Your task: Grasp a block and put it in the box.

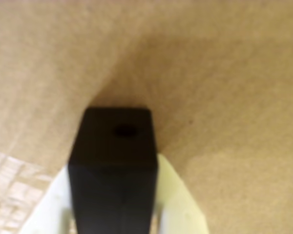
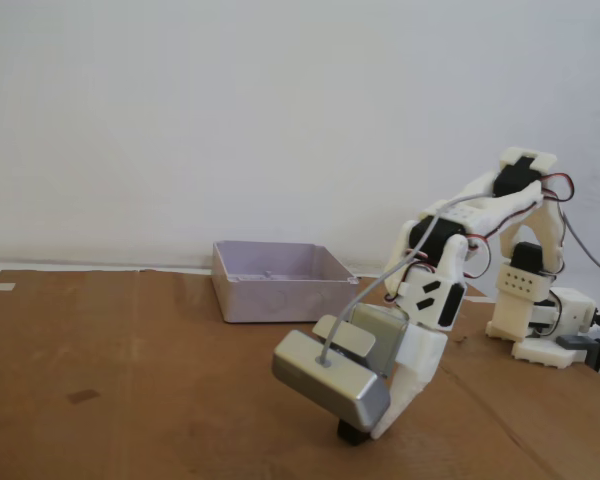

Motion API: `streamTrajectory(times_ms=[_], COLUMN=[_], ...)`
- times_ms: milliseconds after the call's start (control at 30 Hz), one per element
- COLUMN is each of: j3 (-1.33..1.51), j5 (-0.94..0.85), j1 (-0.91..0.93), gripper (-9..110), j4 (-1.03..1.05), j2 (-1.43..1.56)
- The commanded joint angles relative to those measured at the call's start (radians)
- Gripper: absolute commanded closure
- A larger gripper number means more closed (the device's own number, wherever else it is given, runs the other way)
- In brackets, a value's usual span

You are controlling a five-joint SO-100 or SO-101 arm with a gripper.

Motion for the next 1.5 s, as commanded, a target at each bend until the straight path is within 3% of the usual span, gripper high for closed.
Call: streamTrajectory(times_ms=[0, 633, 1467], j3=[-0.04, -0.046, -0.049], j5=[0.034, 0.08, 0.078], j1=[0.008, 0.034, 0.078], gripper=[102, 102, 102], j4=[-0.018, -0.017, -0.015], j2=[0.026, 0.048, 0.299])
